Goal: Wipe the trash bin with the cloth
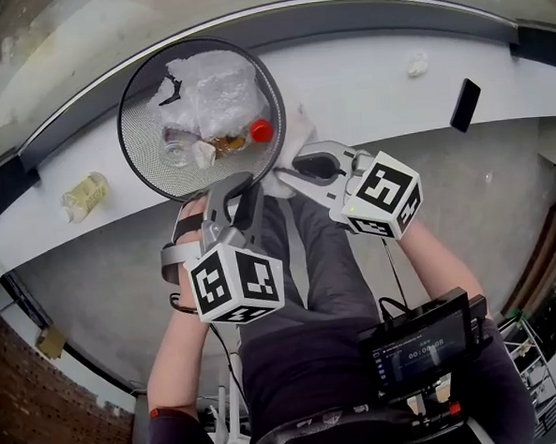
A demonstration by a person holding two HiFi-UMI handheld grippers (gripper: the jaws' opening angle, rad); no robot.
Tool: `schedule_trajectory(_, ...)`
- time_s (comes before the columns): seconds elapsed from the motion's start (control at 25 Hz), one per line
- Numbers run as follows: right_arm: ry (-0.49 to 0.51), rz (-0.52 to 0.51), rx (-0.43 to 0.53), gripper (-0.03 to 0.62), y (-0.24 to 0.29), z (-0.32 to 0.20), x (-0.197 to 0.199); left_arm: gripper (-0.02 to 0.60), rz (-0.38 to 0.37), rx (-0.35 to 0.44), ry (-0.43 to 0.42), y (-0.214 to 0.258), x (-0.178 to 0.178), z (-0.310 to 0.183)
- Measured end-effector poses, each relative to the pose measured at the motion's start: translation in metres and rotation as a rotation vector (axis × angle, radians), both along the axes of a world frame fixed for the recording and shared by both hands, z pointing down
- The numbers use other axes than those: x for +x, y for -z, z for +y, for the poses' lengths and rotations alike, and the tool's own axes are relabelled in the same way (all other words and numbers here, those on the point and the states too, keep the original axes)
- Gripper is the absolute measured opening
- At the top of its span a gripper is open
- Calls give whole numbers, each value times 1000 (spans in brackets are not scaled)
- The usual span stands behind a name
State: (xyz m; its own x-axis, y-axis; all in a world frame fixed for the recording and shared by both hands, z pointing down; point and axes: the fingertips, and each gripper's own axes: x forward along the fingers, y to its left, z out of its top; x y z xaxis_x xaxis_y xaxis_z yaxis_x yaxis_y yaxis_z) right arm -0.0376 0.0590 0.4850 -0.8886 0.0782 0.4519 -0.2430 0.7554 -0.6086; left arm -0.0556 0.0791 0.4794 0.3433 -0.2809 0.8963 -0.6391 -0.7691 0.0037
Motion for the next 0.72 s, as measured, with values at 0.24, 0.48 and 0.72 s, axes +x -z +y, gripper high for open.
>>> schedule_trajectory(0.24,-52,-7,3,37,7,-14,8,240,-6,-23,-122,24,-23,14)
schedule_trajectory(0.48,-204,-13,125,35,35,-73,25,242,-285,-8,-386,-15,-73,23)
schedule_trajectory(0.72,-153,46,237,34,35,-85,16,105,-243,-7,-345,-18,-62,21)
